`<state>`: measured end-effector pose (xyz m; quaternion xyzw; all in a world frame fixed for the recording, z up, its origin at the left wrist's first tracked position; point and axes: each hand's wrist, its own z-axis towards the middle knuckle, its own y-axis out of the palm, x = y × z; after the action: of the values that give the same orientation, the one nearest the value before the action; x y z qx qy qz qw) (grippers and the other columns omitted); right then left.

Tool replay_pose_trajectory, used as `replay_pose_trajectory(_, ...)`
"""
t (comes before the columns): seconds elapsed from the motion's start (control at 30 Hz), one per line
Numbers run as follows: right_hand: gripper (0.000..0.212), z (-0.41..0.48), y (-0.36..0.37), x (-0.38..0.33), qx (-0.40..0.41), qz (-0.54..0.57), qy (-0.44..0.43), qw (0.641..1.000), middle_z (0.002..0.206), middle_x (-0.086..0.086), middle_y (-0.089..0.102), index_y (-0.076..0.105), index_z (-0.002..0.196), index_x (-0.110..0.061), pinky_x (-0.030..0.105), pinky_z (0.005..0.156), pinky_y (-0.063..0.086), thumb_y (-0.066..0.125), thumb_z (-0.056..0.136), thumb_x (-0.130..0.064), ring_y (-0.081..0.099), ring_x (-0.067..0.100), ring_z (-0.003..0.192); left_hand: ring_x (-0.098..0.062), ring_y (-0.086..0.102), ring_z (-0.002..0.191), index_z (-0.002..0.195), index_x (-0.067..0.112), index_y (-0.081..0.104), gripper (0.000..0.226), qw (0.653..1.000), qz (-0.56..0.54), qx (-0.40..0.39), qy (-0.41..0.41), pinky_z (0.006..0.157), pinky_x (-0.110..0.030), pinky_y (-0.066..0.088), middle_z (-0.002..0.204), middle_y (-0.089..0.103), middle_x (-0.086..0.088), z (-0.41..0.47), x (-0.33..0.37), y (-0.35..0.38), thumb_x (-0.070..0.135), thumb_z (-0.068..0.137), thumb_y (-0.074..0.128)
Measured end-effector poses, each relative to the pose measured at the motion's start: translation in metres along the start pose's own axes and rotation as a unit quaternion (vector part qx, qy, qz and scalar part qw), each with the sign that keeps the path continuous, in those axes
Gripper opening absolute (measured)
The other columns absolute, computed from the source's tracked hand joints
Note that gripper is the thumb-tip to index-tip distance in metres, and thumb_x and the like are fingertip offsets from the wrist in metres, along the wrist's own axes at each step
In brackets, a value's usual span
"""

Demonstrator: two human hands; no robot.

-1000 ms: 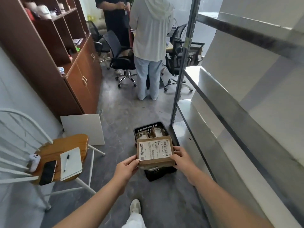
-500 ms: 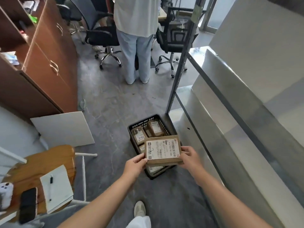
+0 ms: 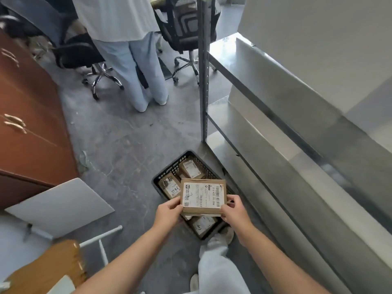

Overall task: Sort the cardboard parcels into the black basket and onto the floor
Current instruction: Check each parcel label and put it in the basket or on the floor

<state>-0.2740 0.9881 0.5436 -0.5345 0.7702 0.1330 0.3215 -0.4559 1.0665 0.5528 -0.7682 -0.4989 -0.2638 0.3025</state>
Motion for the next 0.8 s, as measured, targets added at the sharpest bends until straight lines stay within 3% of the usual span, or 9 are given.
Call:
replay_pose_trajectory(0.1,0.031,0.041,-0.001,-0.010,-0.002,0.024,0.036,0.999,0.112,-0.004,0.065,0.050,0.112,-0.030,0.044,0.096,0.053,0.055,0.086,-0.016,0.066,0.016,0.101,-0.014,0.067,0.106,0.116,0.031,0.072,0.044,0.997,0.072,0.010,0.013,0.096,-0.043,0.053,0.110,0.074,0.006,0.043,0.015,0.009,0.001,0.087,0.058)
replay_pose_trajectory(0.2,0.035,0.079,-0.002,-0.013,-0.006,0.032,0.070,0.997,0.111,-0.009,0.066,0.047,0.116,-0.030,0.044,0.100,0.050,0.054,0.084,-0.019,0.065,0.014,0.102,-0.020,0.067,0.103,0.116,0.038,0.069,0.045,0.993,0.121,0.015,-0.006,0.094,-0.041,0.054,0.113,0.073,-0.005,0.078,0.026,0.021,0.004,0.088,0.058)
replay_pose_trajectory(0.27,0.036,0.102,-0.002,-0.015,-0.004,0.042,0.093,0.995,0.112,-0.007,0.067,0.047,0.119,-0.028,0.042,0.100,0.050,0.054,0.085,-0.018,0.065,0.014,0.103,-0.024,0.067,0.104,0.118,0.035,0.069,0.043,0.988,0.153,0.003,-0.010,0.086,-0.031,0.054,0.115,0.071,-0.009,0.103,0.033,0.029,0.004,0.088,0.060)
replay_pose_trajectory(0.4,0.029,0.148,0.002,-0.015,0.003,0.061,0.131,0.989,0.107,-0.006,0.065,0.045,0.118,-0.024,0.032,0.088,0.052,0.051,0.093,-0.010,0.063,0.013,0.102,-0.007,0.061,0.081,0.121,0.033,0.068,0.040,0.976,0.217,-0.002,-0.009,0.063,-0.016,0.044,0.098,0.073,0.006,0.156,0.038,0.045,0.009,0.090,0.061)
replay_pose_trajectory(0.57,0.030,0.211,0.014,0.007,0.043,0.086,0.178,0.979,0.109,-0.003,0.063,0.042,0.117,-0.022,0.030,0.087,0.053,0.053,0.093,-0.006,0.062,0.015,0.106,-0.007,0.060,0.090,0.119,0.042,0.066,0.033,0.963,0.270,-0.001,0.011,0.074,-0.026,0.049,0.100,0.064,0.013,0.216,0.020,0.074,0.022,0.093,0.062)
replay_pose_trajectory(0.7,0.030,0.262,0.029,0.042,0.094,0.098,0.212,0.968,0.111,-0.003,0.064,0.042,0.115,-0.023,0.032,0.085,0.054,0.056,0.091,-0.009,0.062,0.013,0.099,-0.010,0.056,0.095,0.134,0.036,0.057,0.044,0.939,0.342,-0.044,0.006,0.082,-0.026,0.048,0.107,0.055,0.007,0.283,-0.015,0.096,0.021,0.093,0.061)
replay_pose_trajectory(0.8,0.032,0.295,0.045,0.074,0.112,0.122,0.236,0.958,0.104,-0.007,0.061,0.039,0.117,-0.024,0.028,0.079,0.050,0.056,0.093,-0.012,0.061,0.010,0.096,-0.006,0.053,0.088,0.138,0.033,0.053,0.046,0.917,0.388,-0.087,0.005,0.065,-0.019,0.045,0.109,0.053,0.006,0.329,-0.040,0.108,0.018,0.094,0.057)
